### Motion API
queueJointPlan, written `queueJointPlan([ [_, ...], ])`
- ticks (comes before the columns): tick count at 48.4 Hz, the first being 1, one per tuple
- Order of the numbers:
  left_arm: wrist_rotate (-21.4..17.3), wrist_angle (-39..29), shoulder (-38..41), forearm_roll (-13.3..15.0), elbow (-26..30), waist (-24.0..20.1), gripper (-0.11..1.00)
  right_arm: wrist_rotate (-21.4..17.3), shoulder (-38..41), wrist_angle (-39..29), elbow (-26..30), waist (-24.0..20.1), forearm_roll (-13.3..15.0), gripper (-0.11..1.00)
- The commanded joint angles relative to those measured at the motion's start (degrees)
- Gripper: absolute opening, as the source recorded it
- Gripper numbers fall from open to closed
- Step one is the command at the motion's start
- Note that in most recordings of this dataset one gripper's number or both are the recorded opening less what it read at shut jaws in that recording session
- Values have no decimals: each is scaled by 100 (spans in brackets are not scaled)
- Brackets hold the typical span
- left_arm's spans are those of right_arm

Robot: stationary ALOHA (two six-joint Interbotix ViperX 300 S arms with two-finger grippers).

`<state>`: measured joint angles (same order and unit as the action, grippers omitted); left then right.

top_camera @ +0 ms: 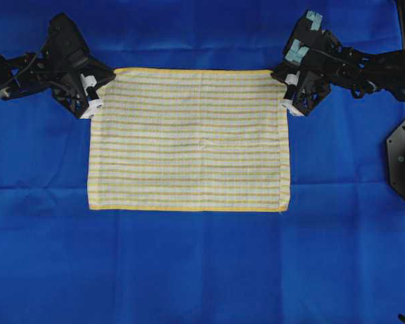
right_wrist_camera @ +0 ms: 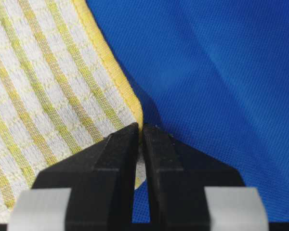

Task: Fold the yellow towel.
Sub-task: 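Close both grippers on the towel's top corners, then lift the top edge and fold it down toward the bottom edge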

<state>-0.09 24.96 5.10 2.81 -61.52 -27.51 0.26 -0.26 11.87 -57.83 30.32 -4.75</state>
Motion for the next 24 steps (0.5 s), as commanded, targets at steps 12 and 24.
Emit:
queueJointPlan([
  [12, -132, -896, -1125, -9, 35, -35, 6, -44, -712, -176, 97, 26, 9, 3],
  [24, -308, -1046, -1556, -9, 35, -35, 6, -62, -1081, -325, 18, 26, -9, 3],
])
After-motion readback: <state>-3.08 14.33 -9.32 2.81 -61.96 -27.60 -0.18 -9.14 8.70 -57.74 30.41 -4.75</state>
